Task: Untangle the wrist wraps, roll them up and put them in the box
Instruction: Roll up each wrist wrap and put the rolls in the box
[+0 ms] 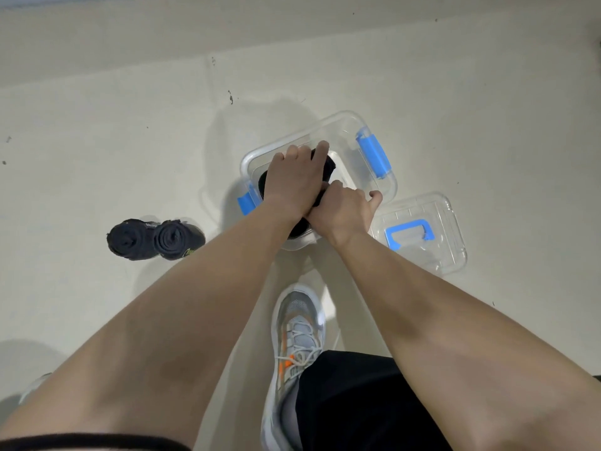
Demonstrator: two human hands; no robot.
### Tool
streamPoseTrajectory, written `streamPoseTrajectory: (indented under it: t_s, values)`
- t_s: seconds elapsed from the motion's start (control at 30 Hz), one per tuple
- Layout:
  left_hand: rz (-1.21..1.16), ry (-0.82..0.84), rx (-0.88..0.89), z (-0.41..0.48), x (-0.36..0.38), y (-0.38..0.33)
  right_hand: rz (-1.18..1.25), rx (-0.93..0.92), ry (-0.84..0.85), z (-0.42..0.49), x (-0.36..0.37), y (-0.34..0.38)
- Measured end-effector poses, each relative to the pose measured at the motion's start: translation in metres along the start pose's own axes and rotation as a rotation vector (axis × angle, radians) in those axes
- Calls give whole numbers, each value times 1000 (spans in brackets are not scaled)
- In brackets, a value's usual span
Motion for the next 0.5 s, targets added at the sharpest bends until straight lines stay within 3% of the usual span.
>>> streamPoseTrajectory:
  t_s: [0.2, 0.37, 0.5]
  values:
    - [-171, 63, -50, -14, -15, 11, 18, 23, 13, -8, -9, 2]
    - [-269, -74, -85, -50, -42, 39, 79, 23, -85, -30, -27, 16]
    - [-255, -59, -201, -95, -55, 83, 142, -68, -148, -55, -34, 42]
Point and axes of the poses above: each hand's wrist, its own z-axis towards the middle knuckle, its own x-axis out of the palm, y = z × x, the point moved 4 cm from there along z, towards the middle knuckle, and after that the axes turned 3 degrees about z, right-handed, at the moved point
